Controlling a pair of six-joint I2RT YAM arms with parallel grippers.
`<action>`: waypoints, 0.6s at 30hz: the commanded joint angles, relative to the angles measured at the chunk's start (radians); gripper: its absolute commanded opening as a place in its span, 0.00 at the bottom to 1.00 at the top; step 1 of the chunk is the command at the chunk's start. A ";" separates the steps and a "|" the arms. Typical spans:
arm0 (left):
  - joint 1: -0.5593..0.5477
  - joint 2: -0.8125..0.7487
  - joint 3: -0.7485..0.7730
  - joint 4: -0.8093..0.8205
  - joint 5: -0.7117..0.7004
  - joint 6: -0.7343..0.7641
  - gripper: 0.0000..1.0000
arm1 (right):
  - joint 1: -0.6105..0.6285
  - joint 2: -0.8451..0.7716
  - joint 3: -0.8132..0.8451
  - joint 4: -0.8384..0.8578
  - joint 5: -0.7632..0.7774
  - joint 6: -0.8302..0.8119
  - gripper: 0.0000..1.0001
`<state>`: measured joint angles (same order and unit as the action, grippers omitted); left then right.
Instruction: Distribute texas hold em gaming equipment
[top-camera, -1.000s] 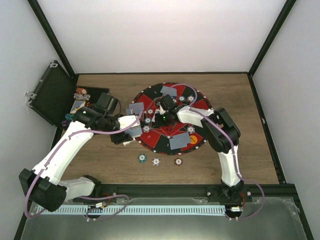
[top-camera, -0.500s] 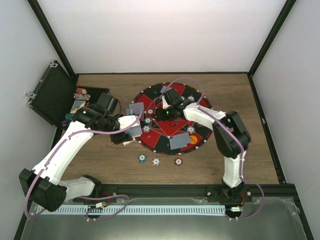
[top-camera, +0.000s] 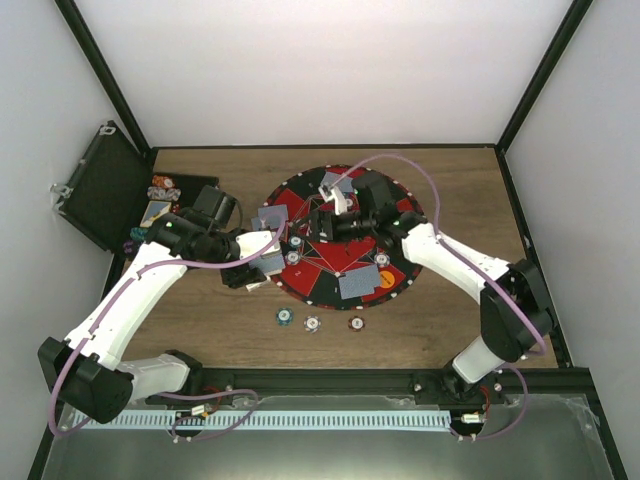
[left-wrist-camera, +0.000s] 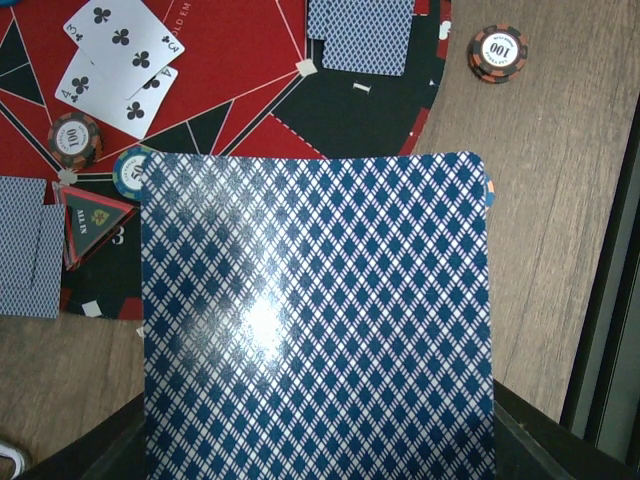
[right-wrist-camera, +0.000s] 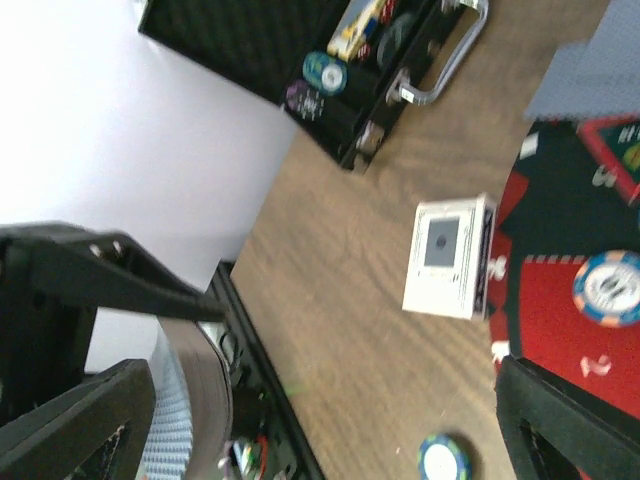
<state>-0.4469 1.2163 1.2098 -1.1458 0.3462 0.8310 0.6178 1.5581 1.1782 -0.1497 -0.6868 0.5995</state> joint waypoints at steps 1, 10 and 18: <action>-0.001 0.001 0.022 0.015 0.032 0.007 0.11 | 0.014 -0.034 -0.074 0.126 -0.157 0.115 0.95; -0.001 0.008 0.036 0.012 0.031 0.006 0.11 | 0.097 -0.005 -0.110 0.267 -0.228 0.201 0.95; -0.001 0.010 0.041 0.011 0.033 0.005 0.11 | 0.147 0.069 -0.070 0.309 -0.241 0.239 0.90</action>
<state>-0.4469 1.2247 1.2179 -1.1454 0.3531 0.8307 0.7429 1.5871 1.0660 0.1226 -0.8997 0.8078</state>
